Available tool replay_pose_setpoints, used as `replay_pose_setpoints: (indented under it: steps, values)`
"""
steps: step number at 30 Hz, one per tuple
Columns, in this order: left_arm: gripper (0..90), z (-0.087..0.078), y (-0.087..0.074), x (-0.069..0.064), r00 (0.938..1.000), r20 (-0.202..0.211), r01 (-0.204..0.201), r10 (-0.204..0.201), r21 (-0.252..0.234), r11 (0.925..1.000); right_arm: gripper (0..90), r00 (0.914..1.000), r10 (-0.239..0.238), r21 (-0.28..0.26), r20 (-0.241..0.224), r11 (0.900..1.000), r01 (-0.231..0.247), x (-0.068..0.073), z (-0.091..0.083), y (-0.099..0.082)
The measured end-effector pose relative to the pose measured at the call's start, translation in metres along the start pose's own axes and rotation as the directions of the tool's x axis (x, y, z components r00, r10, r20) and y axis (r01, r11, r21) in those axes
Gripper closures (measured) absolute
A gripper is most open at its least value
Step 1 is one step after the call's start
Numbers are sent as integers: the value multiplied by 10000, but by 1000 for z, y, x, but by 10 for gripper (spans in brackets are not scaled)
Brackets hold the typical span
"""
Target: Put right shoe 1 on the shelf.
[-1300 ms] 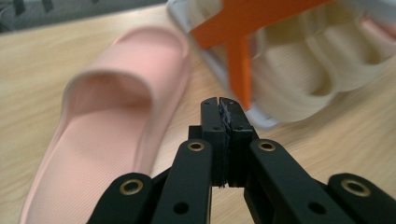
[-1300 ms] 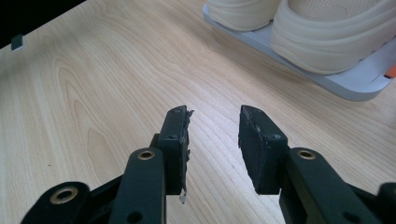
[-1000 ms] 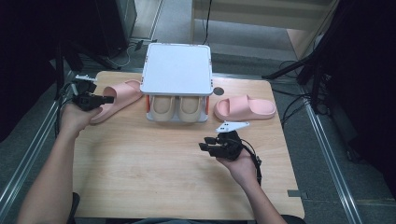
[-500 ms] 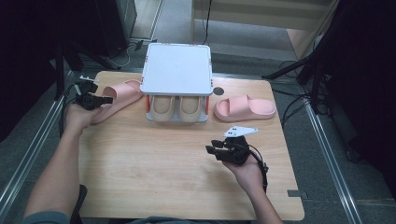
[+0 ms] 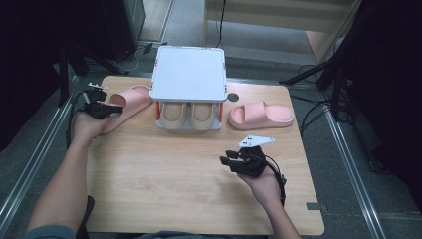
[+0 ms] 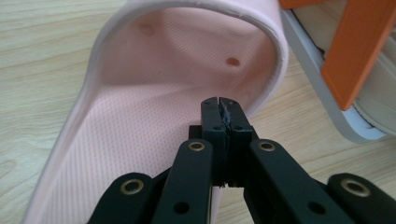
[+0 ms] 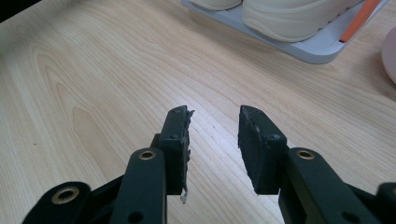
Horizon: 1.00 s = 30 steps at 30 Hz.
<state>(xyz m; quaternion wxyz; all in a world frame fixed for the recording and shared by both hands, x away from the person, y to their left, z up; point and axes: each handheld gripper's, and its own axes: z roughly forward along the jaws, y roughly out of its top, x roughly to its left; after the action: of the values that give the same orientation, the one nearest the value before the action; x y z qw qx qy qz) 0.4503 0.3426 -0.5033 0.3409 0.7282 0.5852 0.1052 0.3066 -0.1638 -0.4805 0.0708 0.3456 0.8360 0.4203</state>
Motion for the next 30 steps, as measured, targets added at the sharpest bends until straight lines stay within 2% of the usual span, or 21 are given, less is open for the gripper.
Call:
replay_pose_setpoints:
  steps: [7,14,18,23,25,30]
  values:
    - [895,6,1,-18,9997,198,-149,149,-19,9999,646,10000,-18,-14,-10,10000,18,0,1,0]
    - [894,11,3,-29,9993,320,-212,214,-61,9998,647,10000,-22,-5,11,10000,22,-1,2,1]
    - [893,13,5,-32,9981,612,-75,82,-110,9999,648,10000,-25,36,9,10000,25,-1,2,1]
    - [888,18,7,-37,9978,661,77,-61,-236,9997,648,10000,-49,59,-10,10000,49,-1,4,1]
    - [888,20,7,-40,9980,638,21,-2,-286,9996,648,10000,-51,65,-9,10000,51,0,4,1]
    - [883,18,7,-37,9981,592,174,-156,-309,9994,652,9999,-84,-33,97,10000,84,-1,3,1]
